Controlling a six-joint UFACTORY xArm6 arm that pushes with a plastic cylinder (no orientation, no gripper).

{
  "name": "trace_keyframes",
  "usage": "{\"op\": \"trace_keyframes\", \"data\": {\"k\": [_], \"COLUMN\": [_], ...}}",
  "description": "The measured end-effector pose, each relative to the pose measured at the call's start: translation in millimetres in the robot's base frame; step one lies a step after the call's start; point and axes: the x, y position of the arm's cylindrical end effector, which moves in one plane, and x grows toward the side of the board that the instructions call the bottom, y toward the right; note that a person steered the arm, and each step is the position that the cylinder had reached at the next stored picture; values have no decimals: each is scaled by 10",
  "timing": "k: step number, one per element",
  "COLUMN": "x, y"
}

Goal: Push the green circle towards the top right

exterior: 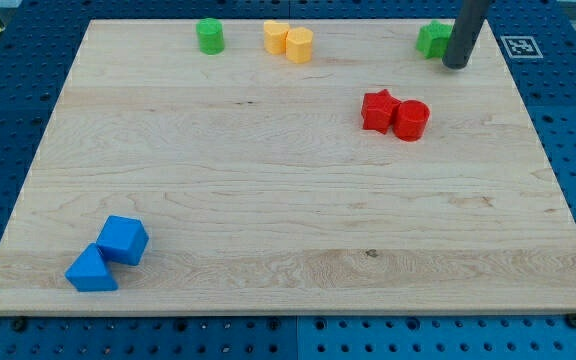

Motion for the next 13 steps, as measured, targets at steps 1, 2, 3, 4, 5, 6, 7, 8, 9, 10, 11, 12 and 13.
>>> {"op": "trace_keyframes", "data": {"k": [1,2,3,4,5,6,7,8,9,10,11,12,13], "x": [205,375,461,461,376,76,-414,-934,-1069,-1059,-1058,-964,-813], "y": [-427,-1092,-1838,-2762,-3578,-4197,-4541,-4519,-4301,-4190,-3761,-3506,-3473]}}
